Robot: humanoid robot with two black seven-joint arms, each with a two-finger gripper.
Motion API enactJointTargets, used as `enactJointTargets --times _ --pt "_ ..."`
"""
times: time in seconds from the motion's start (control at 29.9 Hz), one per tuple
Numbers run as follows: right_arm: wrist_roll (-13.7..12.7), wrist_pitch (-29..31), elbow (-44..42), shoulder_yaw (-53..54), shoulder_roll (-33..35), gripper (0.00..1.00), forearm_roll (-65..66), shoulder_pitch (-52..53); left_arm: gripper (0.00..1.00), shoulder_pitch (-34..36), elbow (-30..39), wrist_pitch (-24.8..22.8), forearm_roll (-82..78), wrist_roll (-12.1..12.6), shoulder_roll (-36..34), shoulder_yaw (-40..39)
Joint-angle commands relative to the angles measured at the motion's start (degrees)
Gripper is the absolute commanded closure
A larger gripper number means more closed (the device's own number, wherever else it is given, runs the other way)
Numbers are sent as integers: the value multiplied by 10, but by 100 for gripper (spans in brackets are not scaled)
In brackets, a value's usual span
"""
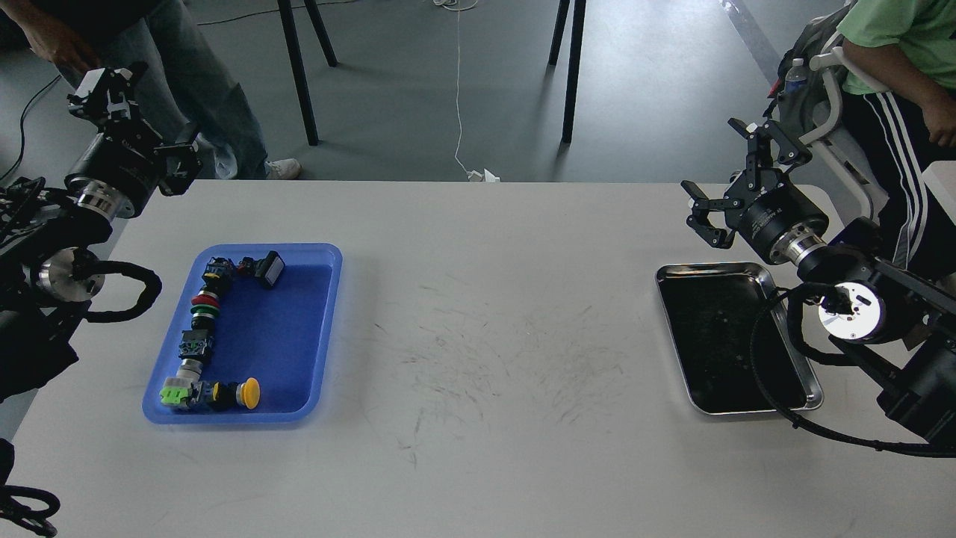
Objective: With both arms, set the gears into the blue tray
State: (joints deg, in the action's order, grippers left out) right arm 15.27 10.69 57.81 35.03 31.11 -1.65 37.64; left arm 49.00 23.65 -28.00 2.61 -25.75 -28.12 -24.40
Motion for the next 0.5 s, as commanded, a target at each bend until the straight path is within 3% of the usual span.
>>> enactJointTargets --times 0.0,0.47 --pt "1 -1 -1 3 0 1 -1 -1 2 0 0 0 -2 3 1 3" --pt "3 -1 -6 23 -3 1 0 0 2 -1 -1 0 -7 4 9 6"
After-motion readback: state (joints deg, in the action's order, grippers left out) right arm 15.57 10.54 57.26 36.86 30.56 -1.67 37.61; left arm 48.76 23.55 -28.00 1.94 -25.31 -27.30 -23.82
